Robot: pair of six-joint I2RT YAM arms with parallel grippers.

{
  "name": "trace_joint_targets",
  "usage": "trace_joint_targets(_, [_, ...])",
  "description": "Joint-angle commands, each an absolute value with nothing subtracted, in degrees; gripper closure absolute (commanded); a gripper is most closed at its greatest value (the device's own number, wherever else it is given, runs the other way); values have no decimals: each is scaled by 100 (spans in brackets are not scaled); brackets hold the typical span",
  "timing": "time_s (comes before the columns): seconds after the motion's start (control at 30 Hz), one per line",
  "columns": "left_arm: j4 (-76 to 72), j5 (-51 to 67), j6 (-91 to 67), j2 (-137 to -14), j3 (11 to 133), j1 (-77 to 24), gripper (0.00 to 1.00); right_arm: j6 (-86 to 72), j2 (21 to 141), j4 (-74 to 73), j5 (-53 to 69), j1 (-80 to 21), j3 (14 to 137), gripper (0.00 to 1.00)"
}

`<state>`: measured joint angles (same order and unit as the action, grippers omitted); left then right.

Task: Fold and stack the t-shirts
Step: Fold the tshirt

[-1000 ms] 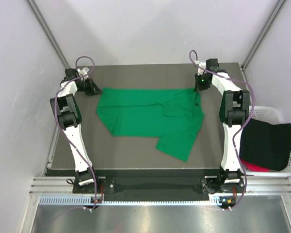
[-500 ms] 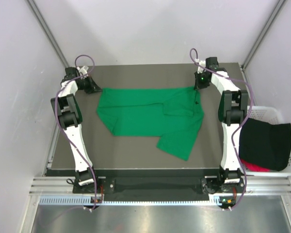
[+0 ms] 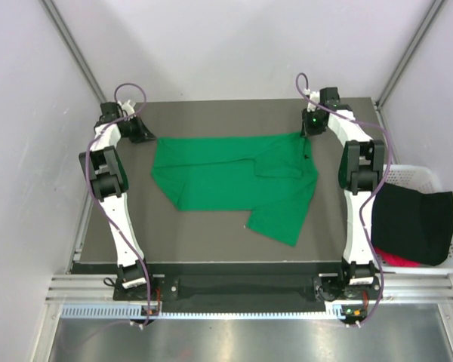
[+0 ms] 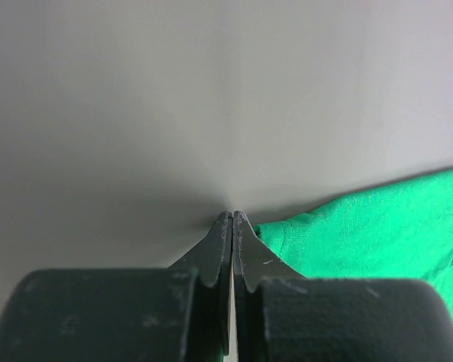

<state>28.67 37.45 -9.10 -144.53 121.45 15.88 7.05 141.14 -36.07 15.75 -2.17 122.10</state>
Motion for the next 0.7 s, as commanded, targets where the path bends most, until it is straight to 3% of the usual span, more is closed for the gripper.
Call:
trace_joint_targets(0.0, [2795,3551,-730,-14134,12077,1573,97,835,13924,-3376,1081,-106,11744,74])
trace_joint_targets(0.07, [2533,3253,-642,-13548,11570,1477,86,879,13221,-3060,933,-79,11358,67])
trace_joint_targets(0.1, [2375,3121,-598,-13292,11366,1442,74,975,12966,-2980,888,-44,10999,62])
trace_joint_targets(0.23, [2030,2488,-326,-12236,10601,1240,54,1352,11501,-2628,747,-44,10127,56])
trace_joint_targets(0.43, [2381,2364,-194,-10830,9364,993,51,2249,9883,-2391,431,-44,8387,55])
trace_joint_targets(0.67, [2856,2540,500,-9082,7631,888,51,2979,8140,-2653,1385,-44,6191,55])
